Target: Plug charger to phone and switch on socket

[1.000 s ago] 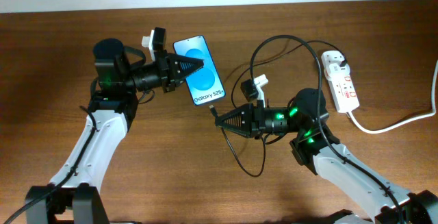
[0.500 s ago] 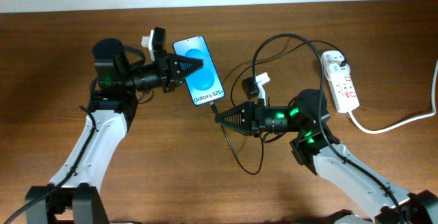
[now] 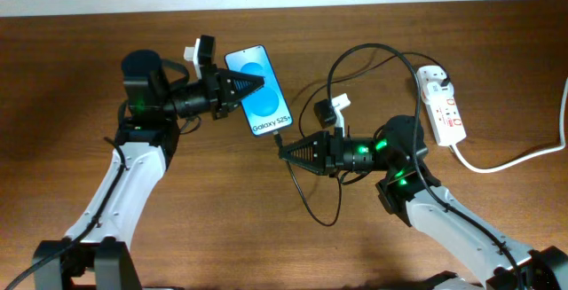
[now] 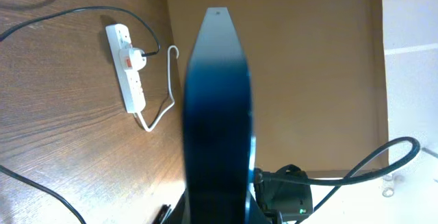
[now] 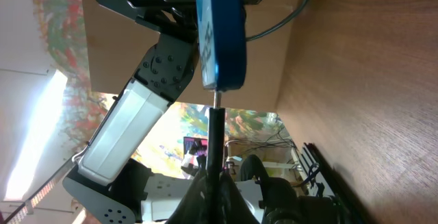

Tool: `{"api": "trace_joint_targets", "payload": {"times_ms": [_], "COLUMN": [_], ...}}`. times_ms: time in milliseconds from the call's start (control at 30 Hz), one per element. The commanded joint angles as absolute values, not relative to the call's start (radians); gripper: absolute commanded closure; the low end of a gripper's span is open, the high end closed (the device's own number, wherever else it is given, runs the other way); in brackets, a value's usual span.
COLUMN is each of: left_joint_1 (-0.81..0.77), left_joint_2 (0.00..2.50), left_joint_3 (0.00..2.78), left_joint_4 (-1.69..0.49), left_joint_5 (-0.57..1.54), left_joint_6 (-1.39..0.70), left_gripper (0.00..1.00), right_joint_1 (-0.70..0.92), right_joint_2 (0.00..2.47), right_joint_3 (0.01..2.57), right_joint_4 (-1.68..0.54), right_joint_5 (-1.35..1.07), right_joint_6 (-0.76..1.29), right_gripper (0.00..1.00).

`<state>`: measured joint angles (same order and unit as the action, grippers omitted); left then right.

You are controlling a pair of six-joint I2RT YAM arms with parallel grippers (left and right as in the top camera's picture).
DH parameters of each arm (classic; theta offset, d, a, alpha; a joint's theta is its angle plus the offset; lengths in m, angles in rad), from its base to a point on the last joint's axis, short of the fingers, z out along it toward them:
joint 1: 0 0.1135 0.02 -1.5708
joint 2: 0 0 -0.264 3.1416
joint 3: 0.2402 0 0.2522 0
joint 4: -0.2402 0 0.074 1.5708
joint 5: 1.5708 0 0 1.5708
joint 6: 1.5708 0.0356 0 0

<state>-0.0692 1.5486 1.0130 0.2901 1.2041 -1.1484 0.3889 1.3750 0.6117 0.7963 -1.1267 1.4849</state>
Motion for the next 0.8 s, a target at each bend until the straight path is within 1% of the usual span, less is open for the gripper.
{"api": "trace_joint_targets", "payload": {"times_ms": [0,100,200,300,500,600,767], "left_joint_1": [-0.099,-0.099,-0.099,-0.099,-0.099,-0.099,-0.104], "left_joint_2": [1.54,1.54,1.54,1.54,1.54,1.54,1.54], "left_joint_3": [1.032,1.032,1.032,1.032,1.032,1.032,1.032], "left_joint_4": [0.299,0.299,0.299,0.299,0.299,0.299,0.298], "left_joint_5": [1.258,1.265,1.296,1.299,1.325,1.351,1.399], "left_joint_6": [-1.128,-1.128,-1.124,-1.125,-1.124,-1.102,-1.033], "left_gripper": [1.0,1.0,1.0,1.0,1.0,1.0,1.0], "right_joint_1": [0.386,0.385,0.385,0.386,0.385,0.384,0.384], "right_joint_2": [1.365,1.365,1.365,1.384,1.394,1.394,1.394], "right_joint_3": [0.622,0.623,0.623,0.622,0.623,0.623,0.623], "right_joint_4": [0.815,0.877,0.875,0.792,0.797,0.869,0.87], "right_joint_5": [-1.063,-1.058,-1.057,-1.057,-1.03,-0.997,-0.937], "right_joint_6": [1.477,1.501,1.497,1.425,1.376,1.377,1.377], "right_gripper": [0.96,0.96,0.96,0.96,0.96,0.96,0.96]}}
